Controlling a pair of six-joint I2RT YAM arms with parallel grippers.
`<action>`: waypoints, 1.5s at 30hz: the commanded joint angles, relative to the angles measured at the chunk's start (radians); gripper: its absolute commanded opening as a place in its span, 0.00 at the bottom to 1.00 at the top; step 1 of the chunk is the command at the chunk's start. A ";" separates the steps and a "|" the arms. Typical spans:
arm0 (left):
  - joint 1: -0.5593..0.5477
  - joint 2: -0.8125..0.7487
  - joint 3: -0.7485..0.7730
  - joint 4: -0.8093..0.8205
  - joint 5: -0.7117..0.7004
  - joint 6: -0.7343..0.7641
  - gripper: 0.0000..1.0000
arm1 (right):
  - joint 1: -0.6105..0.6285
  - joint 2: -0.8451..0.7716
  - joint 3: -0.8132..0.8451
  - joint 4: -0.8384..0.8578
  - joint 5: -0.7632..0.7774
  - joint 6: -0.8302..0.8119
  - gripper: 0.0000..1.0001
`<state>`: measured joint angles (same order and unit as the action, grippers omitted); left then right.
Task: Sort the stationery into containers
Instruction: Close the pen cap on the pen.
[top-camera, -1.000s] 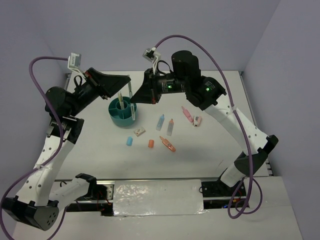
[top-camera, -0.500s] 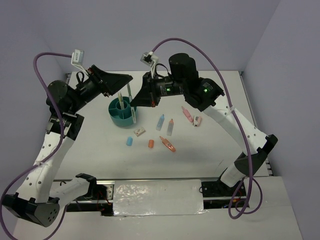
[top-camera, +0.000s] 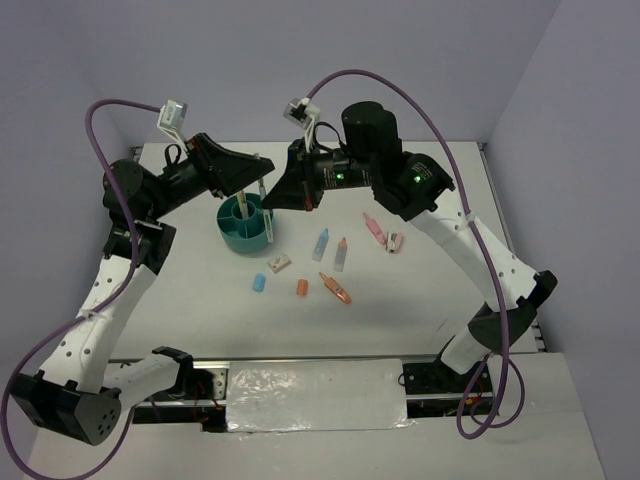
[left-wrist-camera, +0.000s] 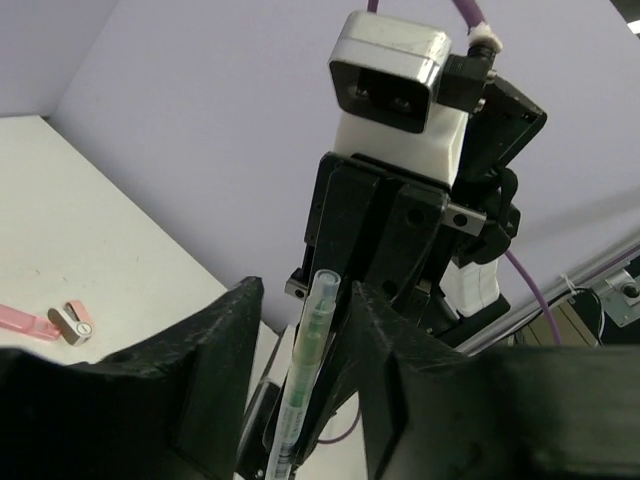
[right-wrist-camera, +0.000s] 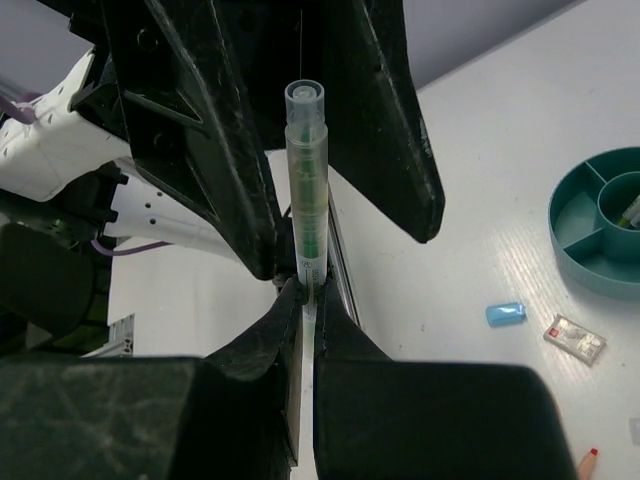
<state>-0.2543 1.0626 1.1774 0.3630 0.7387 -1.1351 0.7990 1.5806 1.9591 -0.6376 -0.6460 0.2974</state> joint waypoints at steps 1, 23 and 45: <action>-0.005 -0.010 0.025 0.002 0.045 0.021 0.51 | 0.008 0.007 0.047 0.001 0.008 -0.011 0.00; -0.005 -0.021 0.057 0.093 0.005 -0.051 0.00 | 0.008 -0.008 -0.069 0.268 -0.041 0.184 0.03; -0.003 0.023 0.284 -0.280 -0.064 0.238 0.79 | 0.006 -0.076 -0.131 0.234 -0.055 0.100 0.00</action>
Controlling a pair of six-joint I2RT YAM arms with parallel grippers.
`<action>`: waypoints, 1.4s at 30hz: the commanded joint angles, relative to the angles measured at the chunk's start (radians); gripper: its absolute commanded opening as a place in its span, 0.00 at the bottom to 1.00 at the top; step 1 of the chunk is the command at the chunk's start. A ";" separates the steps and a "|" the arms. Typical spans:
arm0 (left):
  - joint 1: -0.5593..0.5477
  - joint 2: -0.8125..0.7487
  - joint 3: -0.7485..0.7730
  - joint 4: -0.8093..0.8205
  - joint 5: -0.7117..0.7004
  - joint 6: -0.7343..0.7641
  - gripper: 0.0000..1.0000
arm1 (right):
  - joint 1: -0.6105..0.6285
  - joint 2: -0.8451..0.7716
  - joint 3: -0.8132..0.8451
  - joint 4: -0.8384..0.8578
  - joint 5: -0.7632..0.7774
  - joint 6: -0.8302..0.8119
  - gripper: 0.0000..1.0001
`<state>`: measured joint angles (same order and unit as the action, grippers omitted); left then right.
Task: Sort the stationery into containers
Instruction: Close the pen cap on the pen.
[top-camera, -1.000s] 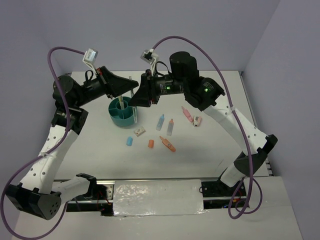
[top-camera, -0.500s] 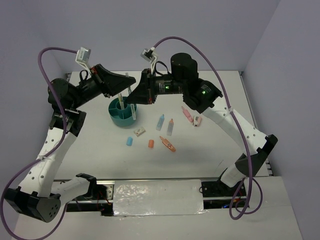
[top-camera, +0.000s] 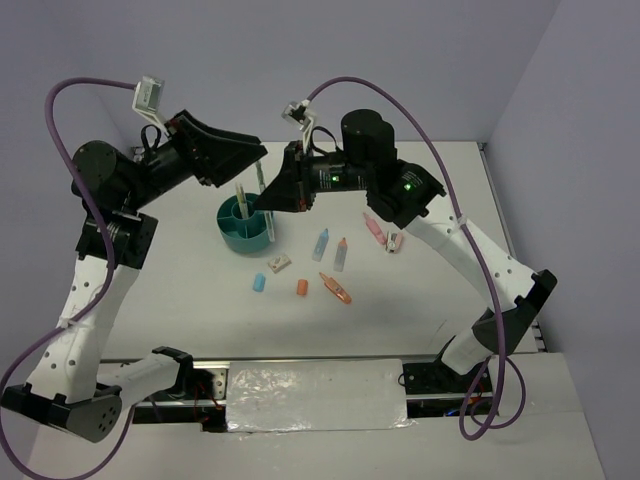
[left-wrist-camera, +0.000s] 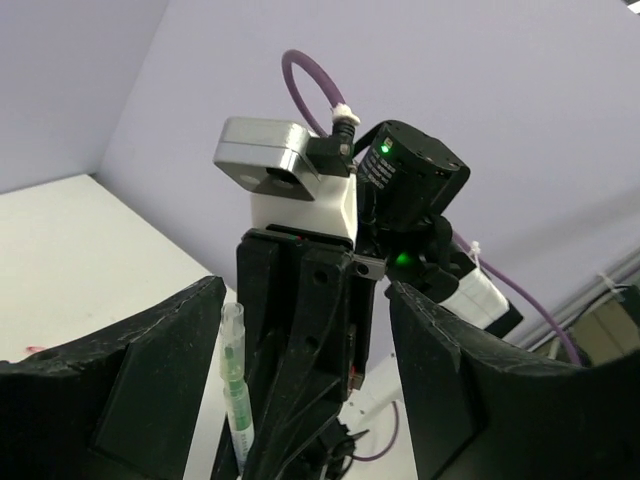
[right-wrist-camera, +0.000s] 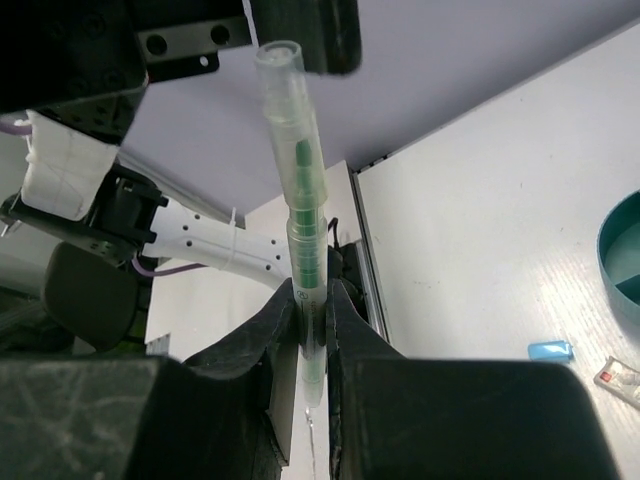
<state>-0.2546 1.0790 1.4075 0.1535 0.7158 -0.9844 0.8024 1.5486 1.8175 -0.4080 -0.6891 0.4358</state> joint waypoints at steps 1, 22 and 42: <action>-0.003 0.013 0.061 -0.080 -0.042 0.096 0.79 | 0.003 -0.044 0.011 0.002 -0.018 -0.040 0.00; -0.003 0.016 0.002 0.014 0.004 0.018 0.61 | 0.004 -0.053 0.019 -0.034 -0.016 -0.071 0.00; -0.003 -0.019 -0.122 -0.025 0.071 -0.020 0.00 | -0.034 0.073 0.305 -0.156 -0.018 -0.114 0.00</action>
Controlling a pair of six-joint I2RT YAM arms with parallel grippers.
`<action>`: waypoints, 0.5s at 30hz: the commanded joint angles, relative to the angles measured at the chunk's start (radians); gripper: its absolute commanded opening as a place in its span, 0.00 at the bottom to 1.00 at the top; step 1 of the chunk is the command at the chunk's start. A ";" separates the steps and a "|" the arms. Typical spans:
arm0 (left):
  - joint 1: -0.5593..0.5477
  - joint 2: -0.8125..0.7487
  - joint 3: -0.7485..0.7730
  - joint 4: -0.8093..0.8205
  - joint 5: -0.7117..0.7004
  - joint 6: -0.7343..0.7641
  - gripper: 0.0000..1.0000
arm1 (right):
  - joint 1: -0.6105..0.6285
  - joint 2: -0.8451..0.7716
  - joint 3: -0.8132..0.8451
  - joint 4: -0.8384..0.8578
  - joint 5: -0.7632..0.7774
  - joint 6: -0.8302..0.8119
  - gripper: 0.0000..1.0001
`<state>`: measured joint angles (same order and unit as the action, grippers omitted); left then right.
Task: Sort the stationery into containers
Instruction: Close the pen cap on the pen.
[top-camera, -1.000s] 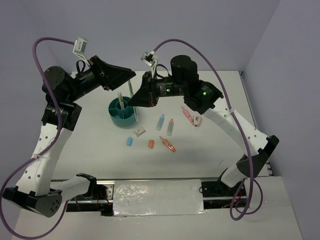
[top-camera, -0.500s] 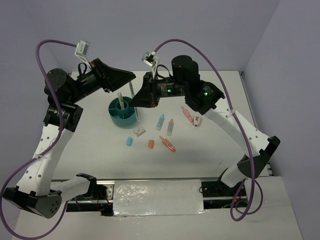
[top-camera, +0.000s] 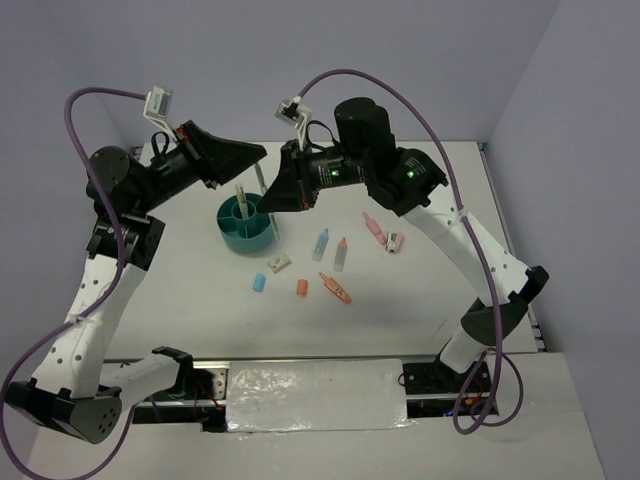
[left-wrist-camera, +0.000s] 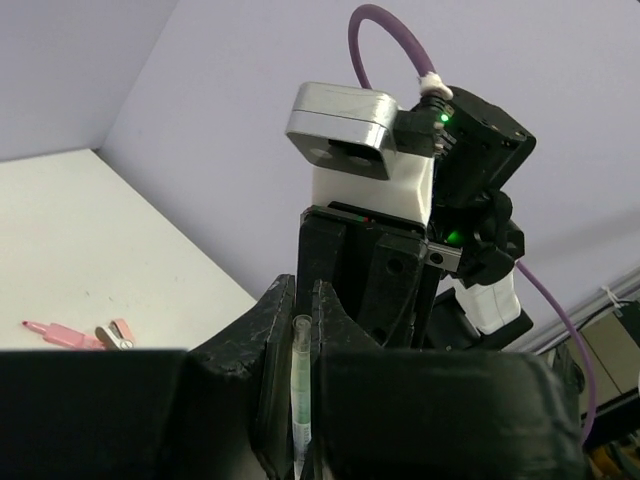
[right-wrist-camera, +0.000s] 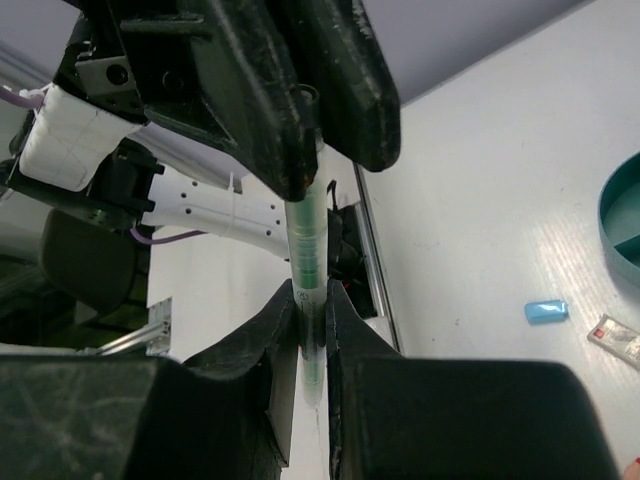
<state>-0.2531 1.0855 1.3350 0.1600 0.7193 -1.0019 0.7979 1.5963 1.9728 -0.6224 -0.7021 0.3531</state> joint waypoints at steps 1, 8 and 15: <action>-0.006 -0.036 -0.060 -0.031 0.077 -0.004 0.00 | -0.037 0.040 0.181 0.052 -0.010 -0.028 0.00; -0.070 -0.076 -0.125 -0.076 0.075 0.005 0.00 | -0.074 0.149 0.389 0.038 -0.045 -0.003 0.00; -0.172 -0.105 -0.168 -0.123 0.042 0.014 0.00 | -0.115 0.180 0.411 0.078 -0.066 0.032 0.00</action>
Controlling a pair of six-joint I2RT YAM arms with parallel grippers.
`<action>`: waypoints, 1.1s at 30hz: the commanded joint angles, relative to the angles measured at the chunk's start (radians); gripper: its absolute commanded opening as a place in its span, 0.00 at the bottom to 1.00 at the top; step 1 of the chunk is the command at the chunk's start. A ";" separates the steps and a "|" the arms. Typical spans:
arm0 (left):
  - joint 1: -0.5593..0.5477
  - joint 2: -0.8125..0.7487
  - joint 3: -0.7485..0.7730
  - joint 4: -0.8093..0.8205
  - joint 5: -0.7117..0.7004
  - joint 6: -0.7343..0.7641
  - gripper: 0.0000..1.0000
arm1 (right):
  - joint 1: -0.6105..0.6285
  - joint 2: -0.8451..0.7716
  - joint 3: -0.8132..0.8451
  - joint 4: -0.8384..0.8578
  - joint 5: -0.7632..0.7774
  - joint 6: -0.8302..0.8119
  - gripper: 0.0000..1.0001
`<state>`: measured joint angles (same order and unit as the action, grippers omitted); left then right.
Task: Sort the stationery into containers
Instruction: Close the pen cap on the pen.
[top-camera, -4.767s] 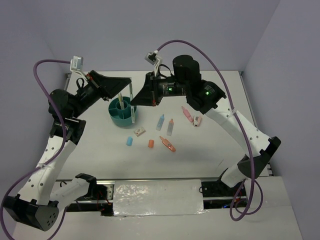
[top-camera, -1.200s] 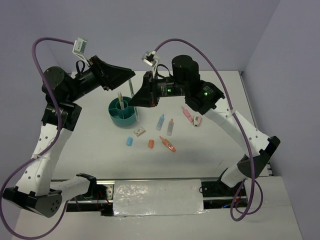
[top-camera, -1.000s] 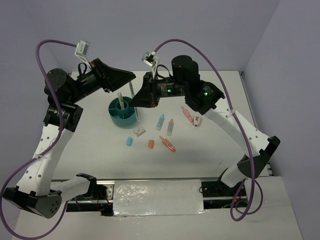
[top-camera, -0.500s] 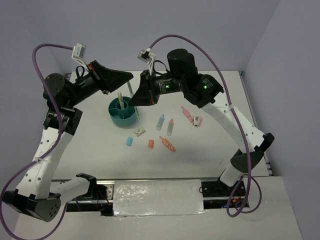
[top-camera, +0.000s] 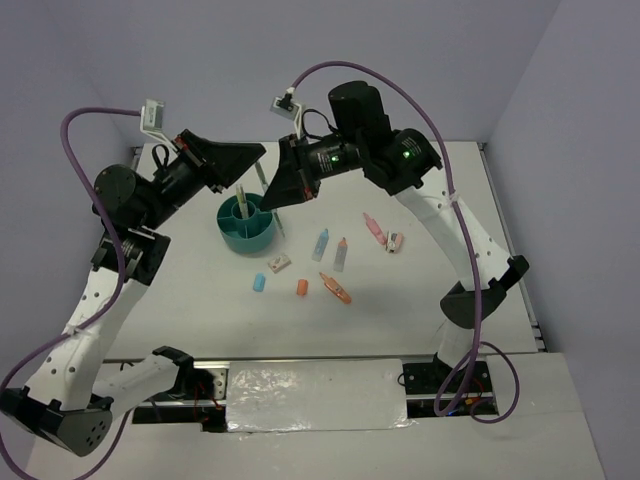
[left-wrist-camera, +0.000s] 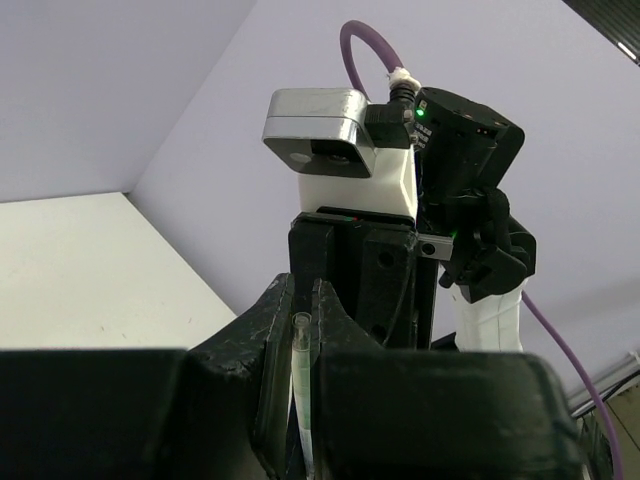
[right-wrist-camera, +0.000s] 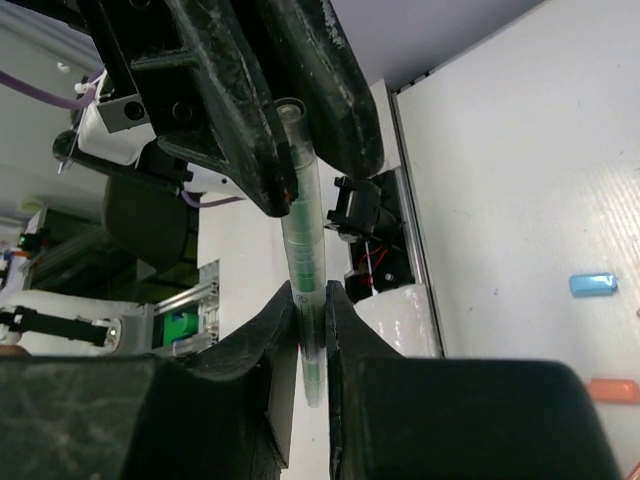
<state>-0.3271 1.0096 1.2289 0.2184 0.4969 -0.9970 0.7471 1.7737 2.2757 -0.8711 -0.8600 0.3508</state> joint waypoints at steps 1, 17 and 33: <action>-0.107 -0.034 -0.078 -0.195 0.249 0.012 0.00 | -0.072 0.003 0.104 0.323 0.095 0.031 0.00; -0.102 0.078 0.176 -0.180 0.112 0.073 0.00 | -0.074 -0.211 -0.389 0.391 0.114 -0.214 0.42; -0.099 0.107 -0.014 -0.225 -0.838 0.601 0.00 | -0.236 -0.580 -0.798 0.313 0.612 -0.259 1.00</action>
<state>-0.4278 1.1172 1.3243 -0.1524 -0.0315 -0.5438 0.5159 1.3083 1.5146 -0.5560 -0.3985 0.1318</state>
